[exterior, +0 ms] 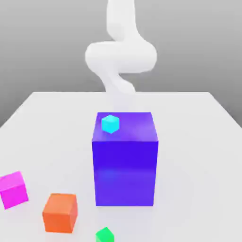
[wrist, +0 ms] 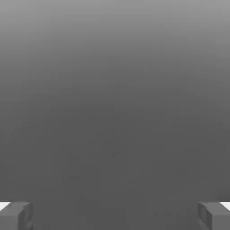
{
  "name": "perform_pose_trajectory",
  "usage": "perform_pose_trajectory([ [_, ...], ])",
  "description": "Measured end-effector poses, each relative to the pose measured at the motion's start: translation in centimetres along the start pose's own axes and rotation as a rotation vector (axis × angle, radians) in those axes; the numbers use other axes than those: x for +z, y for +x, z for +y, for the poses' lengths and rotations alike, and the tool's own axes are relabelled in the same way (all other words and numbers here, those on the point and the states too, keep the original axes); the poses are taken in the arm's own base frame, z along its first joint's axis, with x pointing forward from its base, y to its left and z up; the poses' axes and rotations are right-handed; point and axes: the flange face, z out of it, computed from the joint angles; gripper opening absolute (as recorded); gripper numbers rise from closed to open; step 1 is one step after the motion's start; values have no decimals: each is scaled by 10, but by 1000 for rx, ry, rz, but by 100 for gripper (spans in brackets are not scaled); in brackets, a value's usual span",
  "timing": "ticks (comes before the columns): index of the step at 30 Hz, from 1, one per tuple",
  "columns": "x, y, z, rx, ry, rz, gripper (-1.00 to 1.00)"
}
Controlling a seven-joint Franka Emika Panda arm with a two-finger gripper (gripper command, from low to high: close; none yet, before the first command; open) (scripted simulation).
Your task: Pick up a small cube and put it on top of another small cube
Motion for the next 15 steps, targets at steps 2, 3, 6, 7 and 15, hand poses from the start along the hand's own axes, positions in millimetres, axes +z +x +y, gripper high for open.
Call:
perform_pose_trajectory([
  [2, 42, 16, 20, 69, -61, -24, 0],
  [3, 62, 22, 31, 103, -90, -35, 0],
  [6, 118, 39, 70, 206, -177, -65, 0],
  [7, 135, 44, 85, 240, -206, -75, 0],
  [15, 252, 56, 230, 527, -438, -138, 0],
])
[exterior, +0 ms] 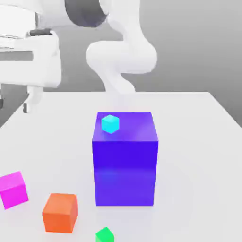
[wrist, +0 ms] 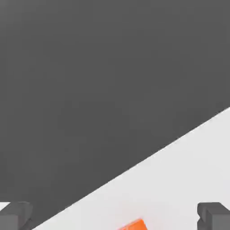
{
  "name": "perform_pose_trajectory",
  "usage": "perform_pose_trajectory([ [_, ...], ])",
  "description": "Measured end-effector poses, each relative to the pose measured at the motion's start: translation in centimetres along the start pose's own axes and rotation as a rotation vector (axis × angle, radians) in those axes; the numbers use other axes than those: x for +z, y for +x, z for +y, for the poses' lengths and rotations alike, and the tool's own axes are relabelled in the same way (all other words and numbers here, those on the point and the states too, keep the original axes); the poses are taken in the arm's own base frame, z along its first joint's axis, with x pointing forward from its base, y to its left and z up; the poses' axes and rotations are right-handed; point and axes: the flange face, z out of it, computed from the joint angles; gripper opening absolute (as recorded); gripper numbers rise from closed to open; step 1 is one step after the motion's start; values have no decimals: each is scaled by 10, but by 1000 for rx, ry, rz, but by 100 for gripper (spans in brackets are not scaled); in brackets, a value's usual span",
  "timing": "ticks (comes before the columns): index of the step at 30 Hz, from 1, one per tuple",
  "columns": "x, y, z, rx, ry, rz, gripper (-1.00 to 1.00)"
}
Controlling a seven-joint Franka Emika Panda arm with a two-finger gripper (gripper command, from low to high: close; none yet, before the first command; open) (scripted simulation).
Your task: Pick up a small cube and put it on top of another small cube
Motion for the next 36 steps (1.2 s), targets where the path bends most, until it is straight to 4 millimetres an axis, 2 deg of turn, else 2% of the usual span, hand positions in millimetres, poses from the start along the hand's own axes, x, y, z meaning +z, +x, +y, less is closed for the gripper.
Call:
perform_pose_trajectory([
  [2, 36, 20, 26, 80, -58, -12, 0],
  [5, 86, 49, 75, 211, -145, -28, 0],
  [9, 147, 61, 133, 333, -255, -54, 0],
  [14, 210, 57, 160, 359, -278, -58, 0],
  [15, 217, 56, 163, 360, -279, -58, -100],
  [21, 220, 56, 164, 361, -278, -57, -100],
  [23, 208, 58, 160, 360, -279, -58, -100],
  [26, 175, 61, 151, 360, -279, -59, -100],
  [27, 165, 60, 146, 357, -278, -60, -100],
  [28, 162, 50, 132, 332, -277, -65, -100],
  [32, 161, -15, 62, 191, -272, -91, -100],
  [36, 156, -99, 1, 40, -266, -111, -100],
])
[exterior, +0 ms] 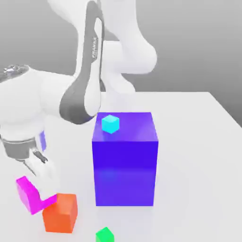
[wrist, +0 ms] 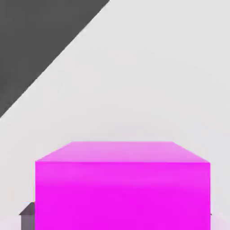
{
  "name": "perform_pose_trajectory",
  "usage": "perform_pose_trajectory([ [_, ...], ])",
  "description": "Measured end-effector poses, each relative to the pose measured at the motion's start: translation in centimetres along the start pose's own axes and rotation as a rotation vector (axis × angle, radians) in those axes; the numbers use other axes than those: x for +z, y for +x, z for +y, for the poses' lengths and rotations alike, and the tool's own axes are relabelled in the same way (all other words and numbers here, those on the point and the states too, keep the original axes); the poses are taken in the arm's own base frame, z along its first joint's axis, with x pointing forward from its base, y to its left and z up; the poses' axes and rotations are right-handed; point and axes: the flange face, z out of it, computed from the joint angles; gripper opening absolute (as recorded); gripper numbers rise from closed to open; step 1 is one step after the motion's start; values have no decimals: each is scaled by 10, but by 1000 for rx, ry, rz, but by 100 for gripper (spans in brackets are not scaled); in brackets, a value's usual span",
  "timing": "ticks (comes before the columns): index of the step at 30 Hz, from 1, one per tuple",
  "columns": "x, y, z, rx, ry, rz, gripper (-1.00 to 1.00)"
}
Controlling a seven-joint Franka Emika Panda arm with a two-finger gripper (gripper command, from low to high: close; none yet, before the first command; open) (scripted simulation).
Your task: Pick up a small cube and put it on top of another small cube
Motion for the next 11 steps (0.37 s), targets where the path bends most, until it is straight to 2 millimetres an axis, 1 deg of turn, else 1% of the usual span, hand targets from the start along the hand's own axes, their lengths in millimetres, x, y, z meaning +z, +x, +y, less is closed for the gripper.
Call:
perform_pose_trajectory([
  [3, -9, -71, -28, -111, 1, 5, -100],
  [4, -3, -83, -32, -129, 1, 6, -100],
  [5, 7, -89, -35, -139, 2, 7, -100],
  [7, 32, -94, -36, -146, 2, 8, -100],
  [8, 45, -95, -36, -148, 2, 8, 100],
  [11, 45, -95, -36, -148, 2, 8, 100],
])
